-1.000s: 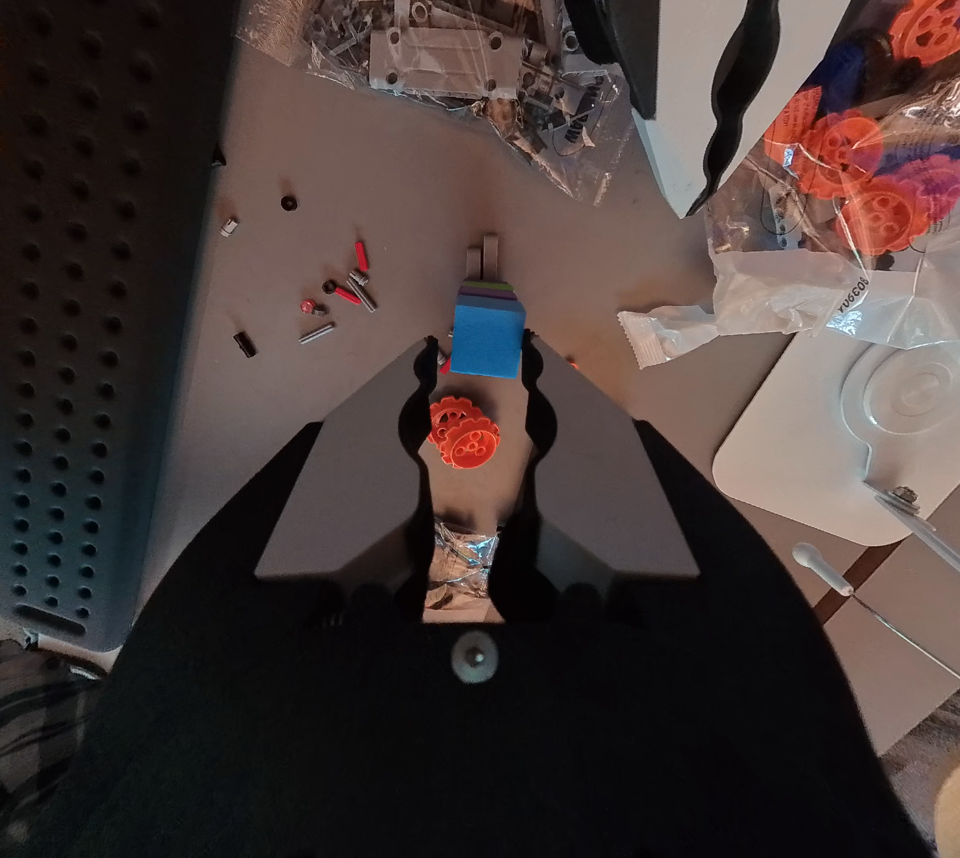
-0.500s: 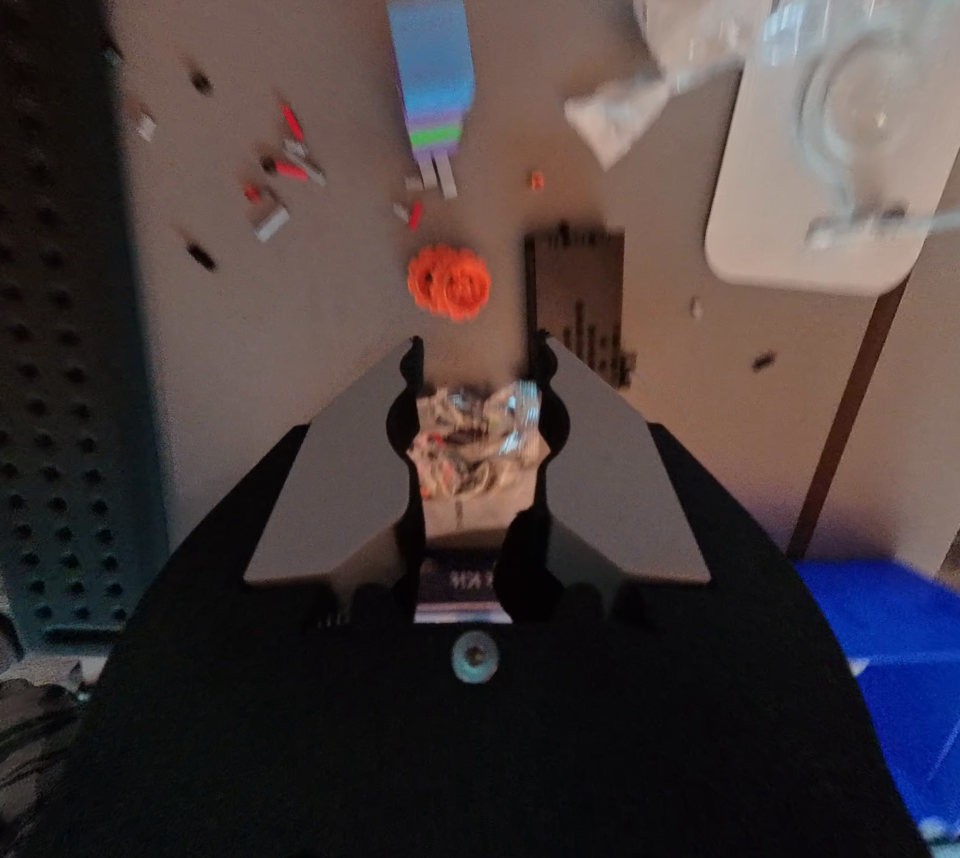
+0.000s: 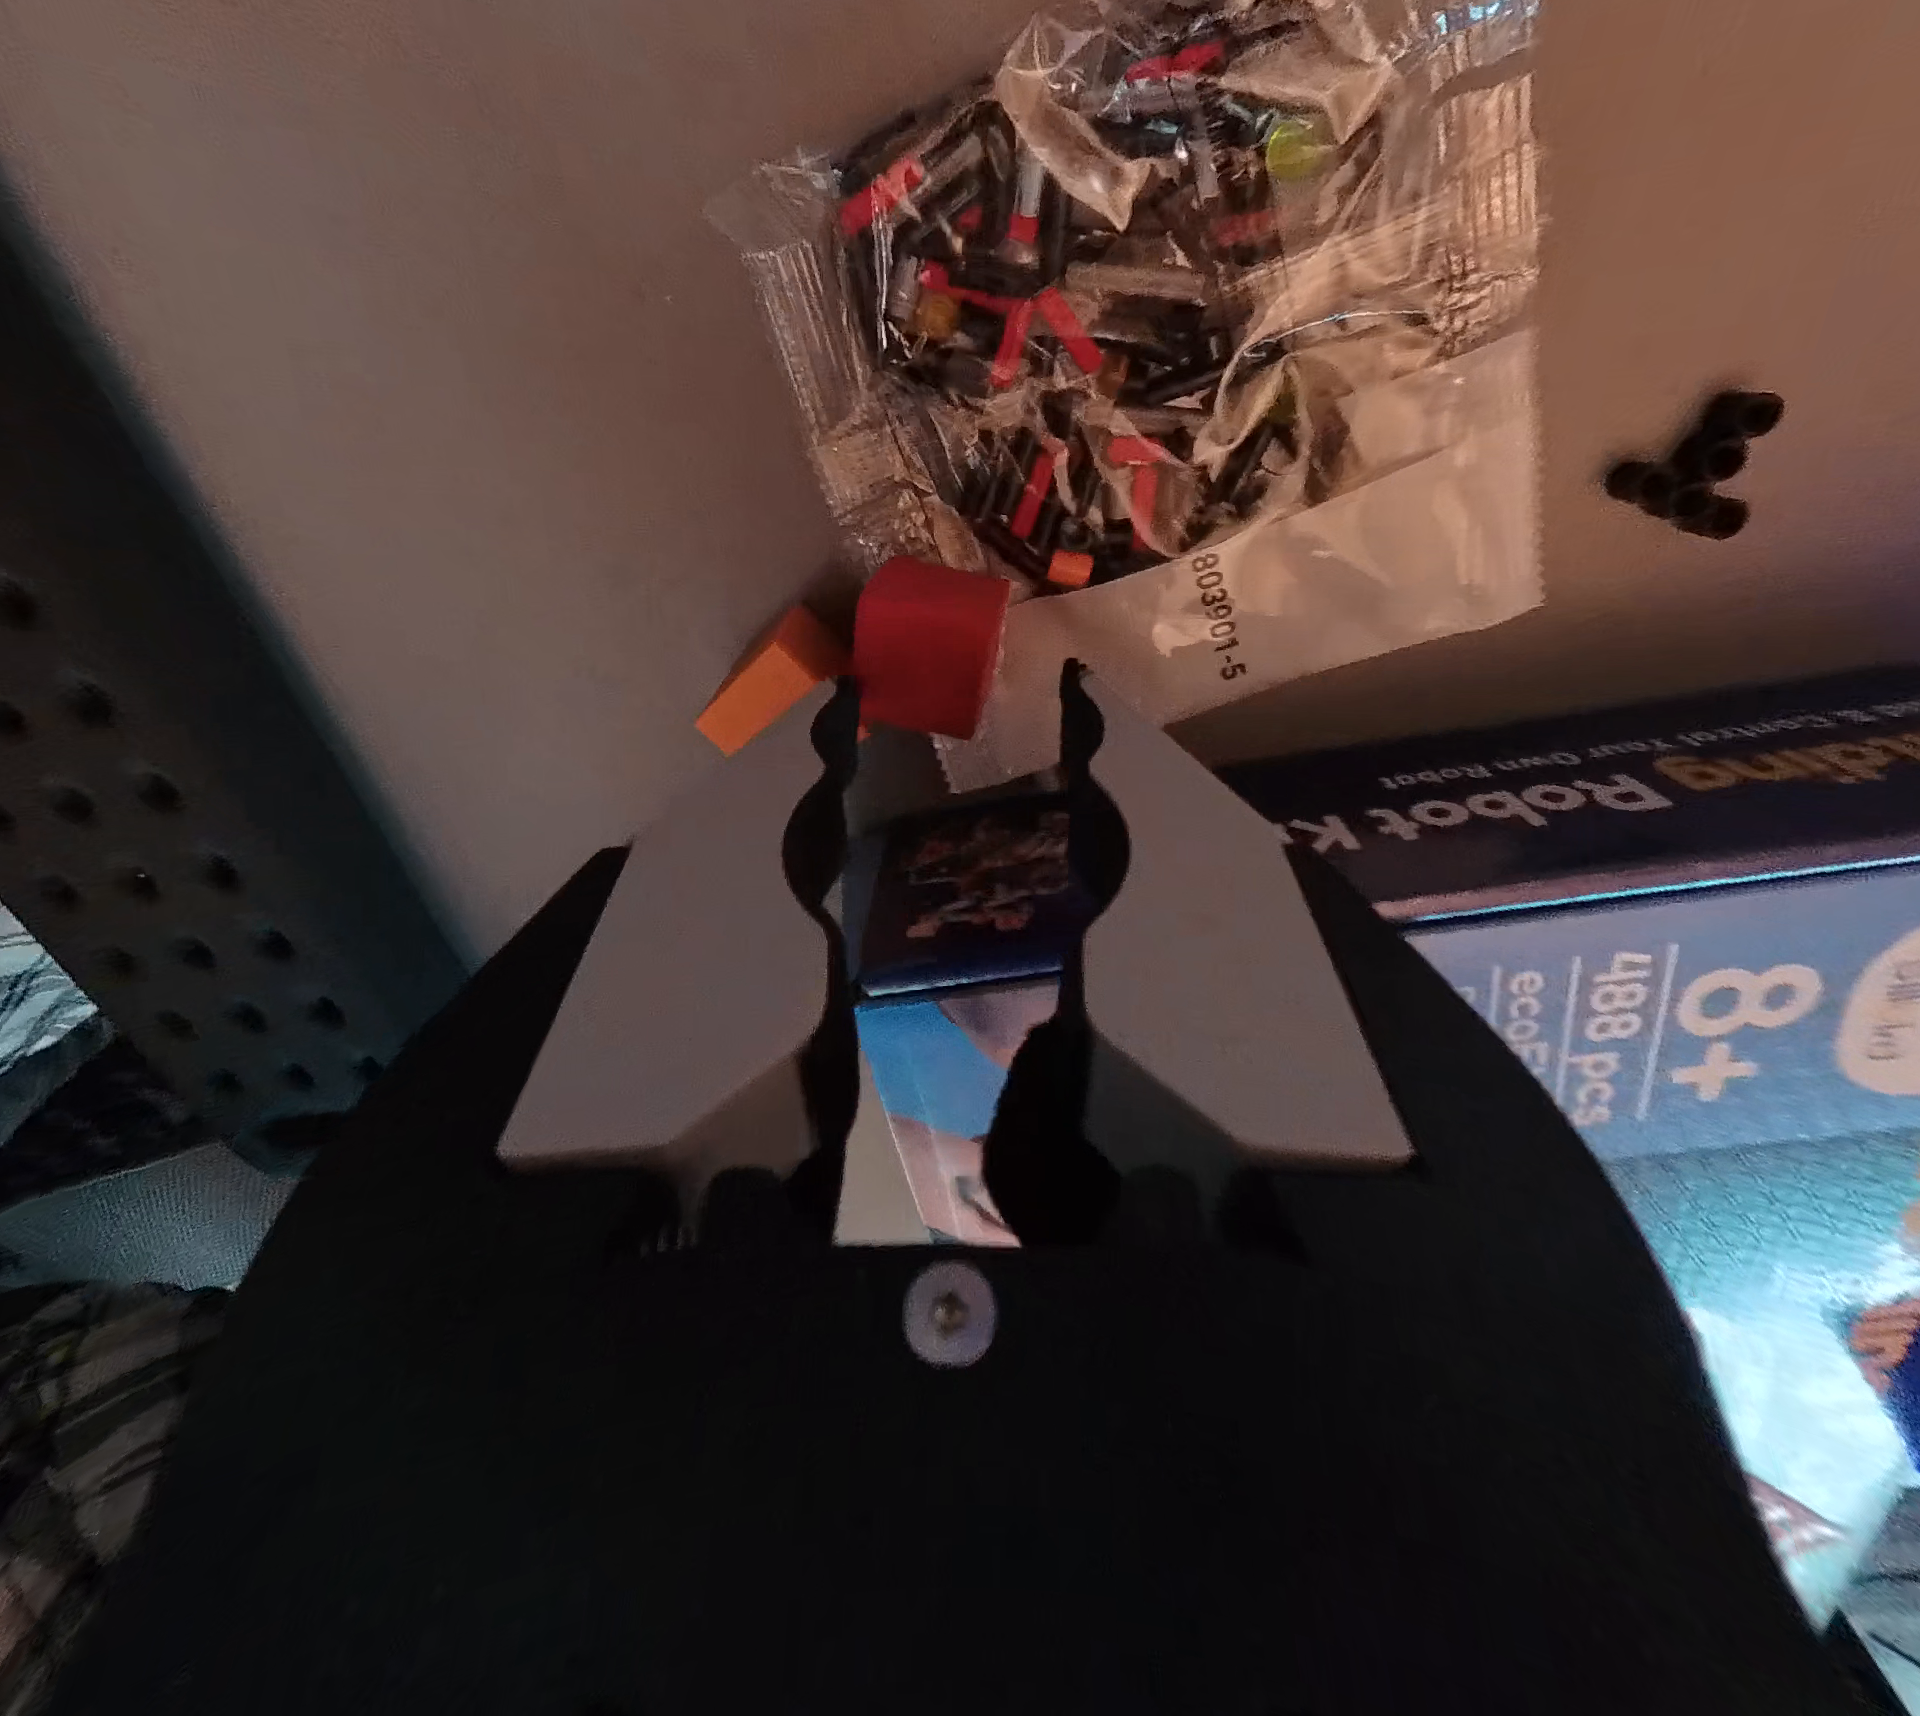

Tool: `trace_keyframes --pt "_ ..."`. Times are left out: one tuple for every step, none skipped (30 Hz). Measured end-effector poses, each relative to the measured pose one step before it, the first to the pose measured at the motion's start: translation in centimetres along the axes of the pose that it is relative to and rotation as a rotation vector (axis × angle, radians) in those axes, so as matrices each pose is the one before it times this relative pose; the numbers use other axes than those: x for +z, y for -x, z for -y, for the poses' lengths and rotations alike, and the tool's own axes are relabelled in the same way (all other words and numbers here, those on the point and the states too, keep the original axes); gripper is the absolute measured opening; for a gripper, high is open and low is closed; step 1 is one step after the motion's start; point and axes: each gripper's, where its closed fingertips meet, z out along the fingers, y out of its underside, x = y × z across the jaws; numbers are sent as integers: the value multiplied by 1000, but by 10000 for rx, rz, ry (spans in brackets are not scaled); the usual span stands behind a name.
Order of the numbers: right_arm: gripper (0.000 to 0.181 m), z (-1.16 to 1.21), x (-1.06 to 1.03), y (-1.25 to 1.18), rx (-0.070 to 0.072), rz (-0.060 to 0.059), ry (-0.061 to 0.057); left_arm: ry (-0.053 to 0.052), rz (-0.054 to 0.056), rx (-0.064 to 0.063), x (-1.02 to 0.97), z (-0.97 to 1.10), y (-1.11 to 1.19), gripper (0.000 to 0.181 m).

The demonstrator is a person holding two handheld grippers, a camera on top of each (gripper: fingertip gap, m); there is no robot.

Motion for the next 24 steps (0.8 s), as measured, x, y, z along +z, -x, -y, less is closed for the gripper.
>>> trace_keyframes --pt "33 130 87 149 40 91 -119 25 0 1 46 -47 -1 0" --pt "32 192 75 273 7 161 -116 14 -3 9 29 -26 -23 0" --pt "35 199 68 384 -47 196 -104 4 -6 6 15 -18 -33 0" --pt "37 149 45 257 -70 85 -54 2 0 1 -1 -16 -11 0" --pt "37 65 -2 15 -25 -49 4 -2 3 0 -15 -11 10 0" --pt "37 -8 -60 -86 53 -78 36 -10 2 -4 -26 12 25 0" --pt "37 1 -103 -118 63 -87 17 -16 -1 -6 -36 22 17 0" --pt "38 62 -115 -53 20 -64 -32 -14 -5 -4 -21 20 6 0" --pt "38 84 -61 185 -18 66 -63 -5 -8 0 -4 14 -2 0" --pt "38 76 23 310 -41 126 -63 -1 -10 6 10 10 -18 0" --pt "38 79 114 263 -72 81 -46 9 -12 8 32 -6 -25 0" --pt "38 65 176 194 -87 44 -28 14 -8 11 30 -12 -27 0" --pt "37 42 198 147 -42 55 -14 13 -7 7 36 -19 -18 0" --pt "35 66 172 67 0 48 -37 8 -7 4 19 -4 -22 0" --pt "31 98 131 38 4 41 -77 0 -2 2 9 -6 -12 0" --pt "27 20 77 54 16 54 -61 -8 -1 -2 -22 14 -7 0" --pt "26 -23 45 28 32 33 -32 -12 6 -7 -22 3 8 0" --pt "26 15 -19 1 6 4 -49 -15 8 -12 -22 20 28 0" --pt "26 34 -95 21 -40 -11 -59 -13 3 -13 -16 24 22 0" --pt "25 82 -205 -1 -71 -43 -56 -4 4 -6 14 16 25 0" --pt "25 202 -342 -62 -81 -89 -85 7 1 -2 22 1 15 0" --pt "25 426 -517 -76 -88 -98 -175 11 -3 5 38 -3 -12 0" --pt "25 769 -681 -86 -104 -109 -298 14 -3 5 57 -15 -9 0" --pt "25 1100 -776 -106 -128 -132 -401 18 -6 7 48 -13 -12 0"
